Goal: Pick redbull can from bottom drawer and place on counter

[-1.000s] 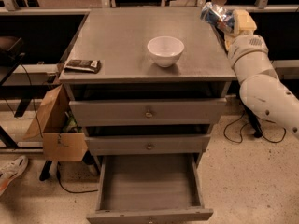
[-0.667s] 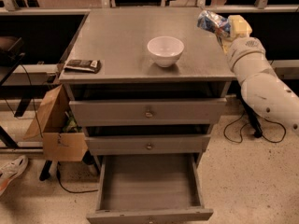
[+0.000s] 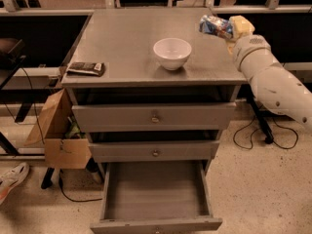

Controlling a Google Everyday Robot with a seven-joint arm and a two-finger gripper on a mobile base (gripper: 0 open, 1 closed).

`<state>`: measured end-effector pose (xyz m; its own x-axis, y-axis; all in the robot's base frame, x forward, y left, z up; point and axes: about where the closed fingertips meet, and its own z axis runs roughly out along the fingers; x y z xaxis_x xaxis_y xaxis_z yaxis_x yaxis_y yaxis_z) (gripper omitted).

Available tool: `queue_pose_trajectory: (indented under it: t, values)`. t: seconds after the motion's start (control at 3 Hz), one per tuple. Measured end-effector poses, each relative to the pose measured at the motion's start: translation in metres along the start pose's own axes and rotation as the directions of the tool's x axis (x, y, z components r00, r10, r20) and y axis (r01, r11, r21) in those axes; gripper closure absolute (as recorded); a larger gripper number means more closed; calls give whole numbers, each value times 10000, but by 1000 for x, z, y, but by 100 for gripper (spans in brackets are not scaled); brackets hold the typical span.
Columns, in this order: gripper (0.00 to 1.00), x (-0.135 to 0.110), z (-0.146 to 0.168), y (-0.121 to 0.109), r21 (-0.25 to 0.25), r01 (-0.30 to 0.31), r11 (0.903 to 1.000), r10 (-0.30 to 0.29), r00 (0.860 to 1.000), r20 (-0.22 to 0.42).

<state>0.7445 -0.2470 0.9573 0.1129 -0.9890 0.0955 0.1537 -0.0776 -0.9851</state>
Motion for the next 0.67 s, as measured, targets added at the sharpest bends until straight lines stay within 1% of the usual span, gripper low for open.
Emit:
queue_pose_trajectory:
  t: [0.33,0.67]
  values:
    - [42,-9,9,6,-371,332,9988,-323,9992,241]
    - [19,-14,18,13,-777,400,9962,-382,9990,243]
